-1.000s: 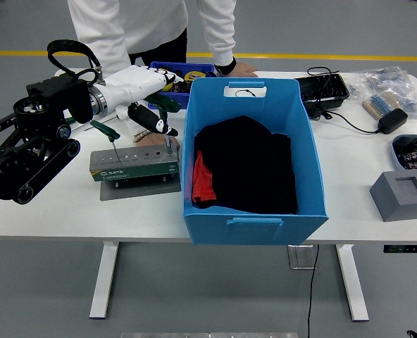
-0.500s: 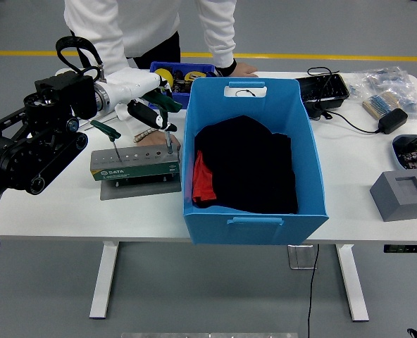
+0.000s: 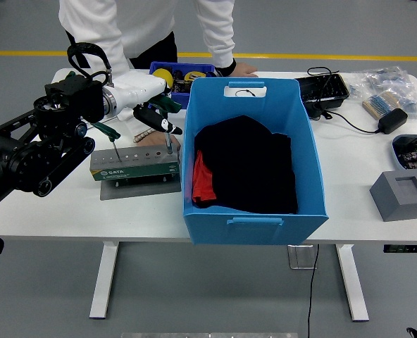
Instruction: Lift tool from toolbox,place it in box,lift tool from toolbox,place it in box
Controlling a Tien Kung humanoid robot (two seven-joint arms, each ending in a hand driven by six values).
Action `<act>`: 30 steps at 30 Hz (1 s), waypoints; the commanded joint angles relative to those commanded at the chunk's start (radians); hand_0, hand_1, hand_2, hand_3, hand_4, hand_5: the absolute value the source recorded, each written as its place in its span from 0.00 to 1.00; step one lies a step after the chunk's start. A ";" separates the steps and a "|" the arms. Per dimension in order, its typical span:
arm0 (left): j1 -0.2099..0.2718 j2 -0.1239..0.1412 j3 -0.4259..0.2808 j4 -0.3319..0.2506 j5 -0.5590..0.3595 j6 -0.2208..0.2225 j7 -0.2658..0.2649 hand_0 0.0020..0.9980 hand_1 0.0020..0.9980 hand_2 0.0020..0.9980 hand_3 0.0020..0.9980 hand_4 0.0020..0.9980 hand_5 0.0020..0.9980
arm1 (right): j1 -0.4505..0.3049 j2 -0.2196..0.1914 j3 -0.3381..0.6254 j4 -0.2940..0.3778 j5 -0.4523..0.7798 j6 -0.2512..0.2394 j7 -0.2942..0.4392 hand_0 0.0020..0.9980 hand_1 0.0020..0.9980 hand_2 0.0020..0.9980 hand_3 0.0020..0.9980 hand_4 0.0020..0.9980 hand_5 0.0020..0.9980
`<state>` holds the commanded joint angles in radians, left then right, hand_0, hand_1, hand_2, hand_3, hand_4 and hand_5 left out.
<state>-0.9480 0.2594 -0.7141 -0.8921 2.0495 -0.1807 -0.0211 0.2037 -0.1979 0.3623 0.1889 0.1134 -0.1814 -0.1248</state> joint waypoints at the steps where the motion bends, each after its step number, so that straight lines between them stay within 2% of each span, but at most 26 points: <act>1: -0.001 0.000 0.001 0.001 0.001 0.002 0.000 0.33 0.21 0.24 0.33 1.00 0.74 | 0.000 0.000 0.000 0.000 0.000 0.000 0.000 0.67 0.67 0.72 0.56 0.78 0.67; 3: -0.003 0.000 0.004 0.004 0.003 0.005 0.001 0.33 0.21 0.24 0.33 1.00 0.74 | 0.000 0.000 0.001 0.000 -0.001 0.000 0.000 0.67 0.67 0.72 0.56 0.78 0.67; 4: -0.004 0.000 0.005 0.006 0.003 0.006 0.002 0.27 0.15 0.19 0.27 1.00 0.75 | 0.000 0.000 0.001 0.000 -0.001 0.000 0.000 0.67 0.67 0.72 0.56 0.78 0.66; 9: -0.007 -0.002 0.011 0.017 0.000 0.008 0.007 0.27 0.15 0.19 0.27 1.00 0.75 | 0.000 0.000 0.004 -0.001 -0.003 0.000 0.000 0.67 0.67 0.72 0.56 0.78 0.66; 10: -0.007 -0.002 0.013 0.018 -0.001 0.008 0.008 0.24 0.12 0.16 0.22 1.00 0.76 | 0.000 0.000 0.005 -0.001 -0.004 0.000 0.000 0.67 0.67 0.72 0.56 0.78 0.66; 14: -0.007 -0.005 0.021 0.027 -0.008 0.009 0.012 0.24 0.12 0.16 0.22 1.00 0.76 | -0.001 0.000 0.006 -0.002 -0.005 0.000 -0.001 0.67 0.67 0.72 0.56 0.78 0.66; 16: -0.006 -0.007 0.025 0.031 -0.014 0.017 0.013 0.24 0.12 0.16 0.22 1.00 0.76 | -0.002 0.001 0.009 -0.002 -0.008 -0.001 -0.002 0.67 0.67 0.72 0.56 0.78 0.66; 17: -0.005 -0.008 0.028 0.034 -0.017 0.024 0.013 0.20 0.08 0.12 0.16 1.00 0.77 | -0.003 0.001 0.011 -0.002 -0.011 -0.001 -0.002 0.67 0.67 0.72 0.56 0.78 0.66; 22: -0.001 -0.010 0.037 0.038 -0.033 0.059 0.007 0.20 0.08 0.12 0.16 1.00 0.77 | -0.008 0.001 0.015 -0.001 -0.017 -0.001 -0.004 0.67 0.67 0.72 0.56 0.78 0.66; 23: 0.000 -0.010 0.038 0.037 -0.035 0.063 0.005 0.18 0.04 0.09 0.10 1.00 0.78 | -0.008 0.001 0.016 -0.001 -0.018 -0.002 -0.004 0.67 0.67 0.72 0.56 0.78 0.66; 28: 0.004 -0.010 0.047 0.035 -0.049 0.092 -0.010 0.18 0.04 0.09 0.10 1.00 0.78 | -0.011 0.002 0.016 -0.001 -0.020 -0.002 -0.005 0.67 0.67 0.72 0.56 0.78 0.66; 29: 0.004 -0.010 0.049 0.034 -0.053 0.100 -0.015 0.16 0.00 0.03 0.05 1.00 0.77 | -0.012 0.003 0.017 -0.001 -0.021 -0.002 -0.005 0.67 0.67 0.72 0.56 0.78 0.66; 30: 0.005 -0.010 0.051 0.033 -0.056 0.108 -0.019 0.16 0.00 0.03 0.05 1.00 0.77 | -0.012 0.003 0.017 0.000 -0.021 -0.002 -0.005 0.67 0.67 0.72 0.56 0.78 0.66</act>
<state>-0.9434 0.2492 -0.6634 -0.8591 1.9934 -0.0731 -0.0396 0.1915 -0.1950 0.3788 0.1884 0.0927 -0.1837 -0.1297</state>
